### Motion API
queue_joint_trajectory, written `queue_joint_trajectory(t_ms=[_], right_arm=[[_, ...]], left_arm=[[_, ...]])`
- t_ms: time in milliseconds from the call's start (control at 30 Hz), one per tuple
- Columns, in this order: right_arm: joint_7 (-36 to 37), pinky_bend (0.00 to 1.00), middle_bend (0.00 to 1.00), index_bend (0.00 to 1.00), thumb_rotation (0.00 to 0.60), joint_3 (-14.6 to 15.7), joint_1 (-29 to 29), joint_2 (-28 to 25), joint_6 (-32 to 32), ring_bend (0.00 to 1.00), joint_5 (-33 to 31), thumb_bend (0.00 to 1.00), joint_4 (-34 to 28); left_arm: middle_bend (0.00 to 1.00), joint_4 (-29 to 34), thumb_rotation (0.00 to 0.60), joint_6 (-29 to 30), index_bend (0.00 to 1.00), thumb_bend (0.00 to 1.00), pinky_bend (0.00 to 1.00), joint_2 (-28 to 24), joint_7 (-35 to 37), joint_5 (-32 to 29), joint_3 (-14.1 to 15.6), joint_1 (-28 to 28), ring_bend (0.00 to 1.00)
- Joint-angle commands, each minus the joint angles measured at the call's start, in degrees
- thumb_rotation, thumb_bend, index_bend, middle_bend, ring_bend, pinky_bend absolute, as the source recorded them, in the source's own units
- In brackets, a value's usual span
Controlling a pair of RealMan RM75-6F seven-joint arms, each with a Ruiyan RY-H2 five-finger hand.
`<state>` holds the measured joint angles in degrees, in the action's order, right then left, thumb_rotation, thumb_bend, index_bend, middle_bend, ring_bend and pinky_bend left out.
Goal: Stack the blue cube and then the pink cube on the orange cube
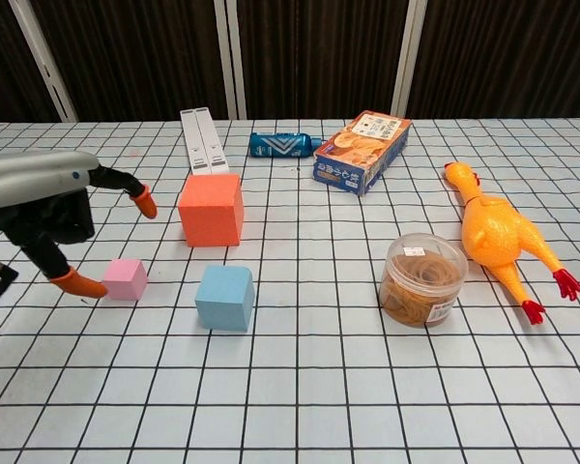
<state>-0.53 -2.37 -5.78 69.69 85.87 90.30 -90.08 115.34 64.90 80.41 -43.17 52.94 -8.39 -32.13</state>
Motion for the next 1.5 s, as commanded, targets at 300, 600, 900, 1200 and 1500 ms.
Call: queue_joint_trajectory(t_ms=[300,600,900,1200,1500], right_arm=[[1.69,0.21,0.07,0.1,0.6,-0.1,0.09,-0.62,0.31,0.1,0.08,0.16,0.12],[1.88,0.21,0.07,0.1,0.6,0.0,-0.13,-0.66,-0.34,0.1,-0.09,0.16,0.32],[2.18,0.21,0.07,0.1,0.6,-0.04,-0.18,-0.72,-0.43,0.1,-0.19,0.16,0.39],[2.05,0.21,0.07,0.1,0.6,0.05,-0.29,-0.65,-0.69,0.1,-0.17,0.16,0.41],[2.48,0.21,0.07,0.1,0.6,0.02,-0.22,-0.88,-0.59,0.1,-0.25,0.16,0.35]], left_arm=[[1.0,-4.62,0.6,4.99,0.3,0.1,0.8,9.96,-6.05,-5.07,-0.39,-4.72,0.8],[1.0,-7.62,0.6,7.44,0.35,0.14,0.79,14.58,-9.31,-6.97,-1.61,-7.69,0.8],[1.0,-8.92,0.6,9.23,0.34,0.15,0.8,16.95,-10.55,-7.8,-0.96,-8.8,0.8],[1.0,-9.29,0.6,10.69,0.35,0.15,0.8,18.47,-11.36,-7.62,-0.84,-9.67,0.8],[1.0,-10.3,0.6,13.53,0.35,0.15,0.8,21.47,-13.93,-8.95,-0.54,-10.29,0.8]])
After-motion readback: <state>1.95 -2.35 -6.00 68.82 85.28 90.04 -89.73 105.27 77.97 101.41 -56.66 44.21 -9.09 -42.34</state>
